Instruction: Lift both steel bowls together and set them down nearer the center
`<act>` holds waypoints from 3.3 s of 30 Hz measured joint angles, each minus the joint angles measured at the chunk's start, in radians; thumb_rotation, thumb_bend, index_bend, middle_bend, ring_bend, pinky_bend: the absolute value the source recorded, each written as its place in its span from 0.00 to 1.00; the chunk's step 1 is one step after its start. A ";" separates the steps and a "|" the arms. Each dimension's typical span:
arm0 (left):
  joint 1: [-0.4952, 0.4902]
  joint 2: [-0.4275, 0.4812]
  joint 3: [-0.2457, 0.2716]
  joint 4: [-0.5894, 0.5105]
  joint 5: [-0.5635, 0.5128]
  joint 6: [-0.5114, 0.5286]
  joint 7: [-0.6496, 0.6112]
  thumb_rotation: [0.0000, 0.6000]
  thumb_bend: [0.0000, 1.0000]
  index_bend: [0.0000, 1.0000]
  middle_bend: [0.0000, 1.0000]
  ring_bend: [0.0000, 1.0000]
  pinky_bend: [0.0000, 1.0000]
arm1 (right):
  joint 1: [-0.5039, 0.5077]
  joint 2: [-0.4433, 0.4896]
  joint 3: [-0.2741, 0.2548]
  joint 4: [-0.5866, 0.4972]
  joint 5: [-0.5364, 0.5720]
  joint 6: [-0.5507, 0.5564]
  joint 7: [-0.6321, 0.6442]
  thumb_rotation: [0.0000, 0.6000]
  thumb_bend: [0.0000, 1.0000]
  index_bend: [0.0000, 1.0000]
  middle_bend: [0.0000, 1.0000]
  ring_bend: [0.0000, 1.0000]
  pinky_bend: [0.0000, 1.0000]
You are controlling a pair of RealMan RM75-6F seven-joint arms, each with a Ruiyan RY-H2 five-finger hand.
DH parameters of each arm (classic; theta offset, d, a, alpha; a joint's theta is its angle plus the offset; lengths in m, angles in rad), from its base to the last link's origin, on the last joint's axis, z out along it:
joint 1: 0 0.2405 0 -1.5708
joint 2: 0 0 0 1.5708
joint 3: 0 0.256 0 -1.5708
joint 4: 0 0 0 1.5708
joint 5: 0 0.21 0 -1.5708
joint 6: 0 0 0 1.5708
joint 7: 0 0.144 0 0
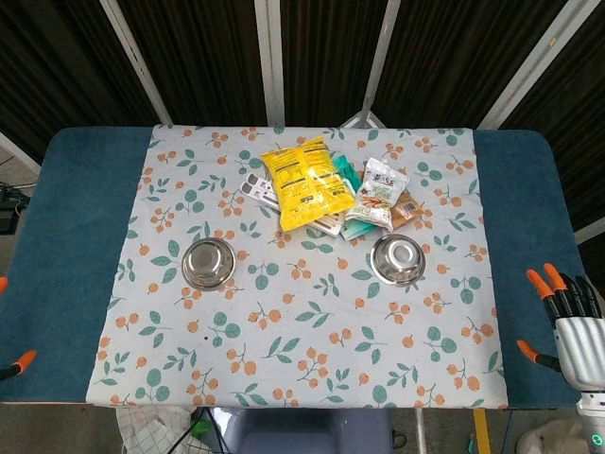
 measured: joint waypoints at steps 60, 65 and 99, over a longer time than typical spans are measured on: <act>-0.041 -0.042 -0.036 0.050 -0.064 -0.052 0.003 1.00 0.02 0.05 0.00 0.00 0.05 | 0.614 -0.307 0.175 0.054 0.677 -0.754 -0.313 1.00 0.00 0.13 0.00 0.11 0.00; -0.042 -0.044 -0.039 0.052 -0.073 -0.057 0.008 1.00 0.02 0.05 0.00 0.00 0.05 | 0.649 -0.327 0.174 0.092 0.721 -0.763 -0.345 1.00 0.00 0.13 0.00 0.12 0.00; -0.054 -0.050 -0.033 0.047 -0.078 -0.084 0.013 1.00 0.02 0.05 0.00 0.00 0.05 | 0.738 -0.368 0.107 0.204 0.824 -0.805 -0.408 1.00 0.00 0.15 0.08 0.20 0.01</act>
